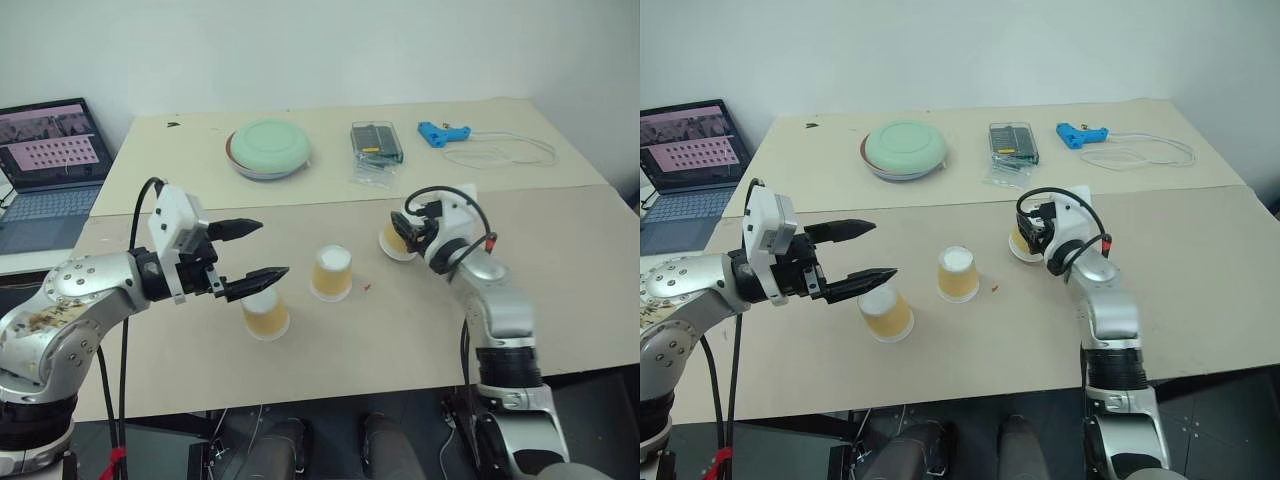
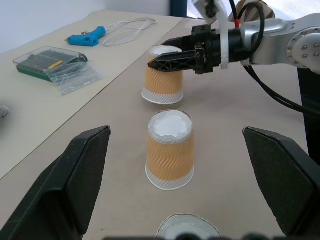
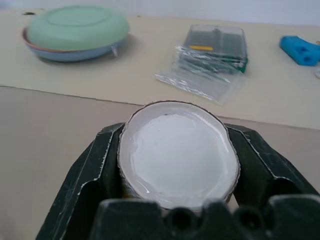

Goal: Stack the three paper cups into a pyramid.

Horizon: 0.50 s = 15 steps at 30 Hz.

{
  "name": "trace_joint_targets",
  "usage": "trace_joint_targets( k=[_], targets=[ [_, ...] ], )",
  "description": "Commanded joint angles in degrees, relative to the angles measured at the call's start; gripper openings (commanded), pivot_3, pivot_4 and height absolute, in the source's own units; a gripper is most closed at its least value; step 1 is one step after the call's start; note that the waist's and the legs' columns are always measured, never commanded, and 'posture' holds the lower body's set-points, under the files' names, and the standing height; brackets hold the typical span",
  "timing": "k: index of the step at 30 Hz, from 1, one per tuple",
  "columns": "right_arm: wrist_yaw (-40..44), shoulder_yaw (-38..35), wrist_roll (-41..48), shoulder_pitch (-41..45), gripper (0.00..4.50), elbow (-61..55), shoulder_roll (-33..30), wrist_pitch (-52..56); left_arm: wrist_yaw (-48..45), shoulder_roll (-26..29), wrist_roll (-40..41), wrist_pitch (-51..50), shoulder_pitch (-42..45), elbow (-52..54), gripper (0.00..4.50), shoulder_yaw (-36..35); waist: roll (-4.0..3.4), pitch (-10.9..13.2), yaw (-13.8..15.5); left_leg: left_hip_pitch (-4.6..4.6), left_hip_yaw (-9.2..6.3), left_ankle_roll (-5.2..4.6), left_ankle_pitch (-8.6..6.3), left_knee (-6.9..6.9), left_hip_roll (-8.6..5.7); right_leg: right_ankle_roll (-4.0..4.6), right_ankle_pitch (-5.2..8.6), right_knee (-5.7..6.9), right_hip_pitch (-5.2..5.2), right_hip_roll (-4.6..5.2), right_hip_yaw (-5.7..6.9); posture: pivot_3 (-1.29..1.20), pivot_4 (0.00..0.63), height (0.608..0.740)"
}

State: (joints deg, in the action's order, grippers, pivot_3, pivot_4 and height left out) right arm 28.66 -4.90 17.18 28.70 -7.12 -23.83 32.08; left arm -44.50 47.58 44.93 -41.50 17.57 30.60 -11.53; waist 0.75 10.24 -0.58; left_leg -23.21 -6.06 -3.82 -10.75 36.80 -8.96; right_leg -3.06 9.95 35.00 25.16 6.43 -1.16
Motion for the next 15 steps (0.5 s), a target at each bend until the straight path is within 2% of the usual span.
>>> trace_joint_targets(
  k=[1, 4, 6, 8, 15],
  targets=[
    [12.1, 0.9, 5.4, -2.0, 2.6, -4.5, -5.8, 1.1, -0.1, 0.4, 0.1, 0.9, 0.6, 1.1, 4.5, -1.1, 0.03, 0.0, 0.0, 0.02, 0.0, -0.01, 0.0, 0.0, 0.0, -0.01, 0.01, -0.02, -0.03, 0.0, 0.01, 0.0, 0.15, 0.74],
    [19.4, 2.5, 7.2, -4.0, 2.6, -5.7, -10.1, 0.0, -0.1, 0.4, 0.1, 0.8, 1.0, 1.0, 4.5, -0.9, 0.03, 0.0, -0.1, 0.02, 0.02, -0.01, -0.01, 0.0, 0.02, -0.05, 0.03, -0.02, -0.05, 0.04, 0.0, 0.0, 0.15, 0.74],
    [22.3, 2.9, 8.2, -4.4, 2.6, -5.9, -11.5, -0.4, 0.0, 0.4, 0.2, 0.7, 1.2, 1.1, 4.5, -0.9, 0.03, 0.0, -0.3, 0.01, 0.02, -0.01, -0.01, 0.0, 0.06, -0.41, 0.25, -0.02, -0.03, 0.03, 0.0, 0.0, 0.15, 0.74],
    [24.8, 3.9, 8.5, -4.3, 2.6, -6.2, -12.5, -1.1, 0.1, 0.4, 0.3, 0.6, 1.2, 1.2, 4.5, -1.0, 0.03, 0.0, -0.4, 0.01, 0.06, 0.0, -0.01, 0.0, 0.09, -0.43, 0.26, -0.01, -0.01, 0.04, -0.04, 0.0, 0.15, 0.74],
    [25.7, 7.0, 7.2, -1.9, 2.6, -3.2, -9.6, -2.9, 0.9, 0.3, 0.6, 0.2, 0.9, 1.9, 4.5, -1.2, 0.03, 0.0, -0.1, 0.0, 0.06, 0.0, -0.01, 0.0, 0.1, -0.42, 0.25, -0.03, -0.01, 0.04, -0.03, 0.0, 0.15, 0.74]
  ],
)
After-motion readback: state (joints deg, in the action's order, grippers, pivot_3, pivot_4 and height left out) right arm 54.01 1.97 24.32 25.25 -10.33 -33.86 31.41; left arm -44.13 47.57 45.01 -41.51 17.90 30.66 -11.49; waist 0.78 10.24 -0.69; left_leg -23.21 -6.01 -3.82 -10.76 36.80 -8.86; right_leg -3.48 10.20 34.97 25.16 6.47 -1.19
